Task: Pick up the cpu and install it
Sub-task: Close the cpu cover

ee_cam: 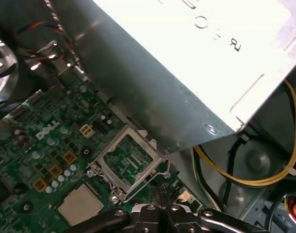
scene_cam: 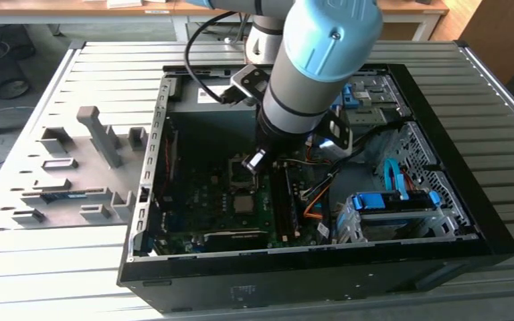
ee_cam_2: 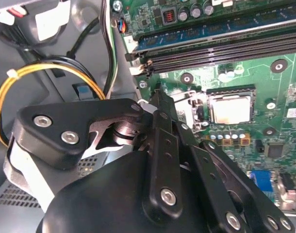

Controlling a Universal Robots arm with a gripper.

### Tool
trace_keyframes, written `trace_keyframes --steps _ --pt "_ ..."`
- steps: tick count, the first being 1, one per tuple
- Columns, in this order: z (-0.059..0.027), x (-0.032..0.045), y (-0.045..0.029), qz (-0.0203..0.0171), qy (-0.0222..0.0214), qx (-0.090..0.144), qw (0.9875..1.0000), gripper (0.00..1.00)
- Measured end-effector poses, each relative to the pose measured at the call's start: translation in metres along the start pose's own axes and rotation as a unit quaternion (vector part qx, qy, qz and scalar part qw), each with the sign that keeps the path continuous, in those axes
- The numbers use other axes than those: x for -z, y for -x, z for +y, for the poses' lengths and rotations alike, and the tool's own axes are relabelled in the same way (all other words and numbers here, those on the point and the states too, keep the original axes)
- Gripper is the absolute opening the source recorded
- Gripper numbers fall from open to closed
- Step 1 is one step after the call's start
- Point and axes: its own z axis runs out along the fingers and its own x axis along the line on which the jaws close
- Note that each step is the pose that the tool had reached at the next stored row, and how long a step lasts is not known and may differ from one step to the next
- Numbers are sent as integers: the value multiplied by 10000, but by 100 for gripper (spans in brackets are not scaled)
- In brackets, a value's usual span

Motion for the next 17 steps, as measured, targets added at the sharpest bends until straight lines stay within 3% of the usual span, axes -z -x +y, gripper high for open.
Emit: trace_keyframes --steps 2,4,9,11,17 --pt "0 -11 2 -24 -1 -73 10000 10" --pt "3 -20 7 -57 28 -86 9999 10" --pt "12 -43 18 -207 182 -81 9996 10" --pt "16 -55 24 -247 221 -85 9994 10" --pt "72 -131 88 -274 238 -114 9993 10"
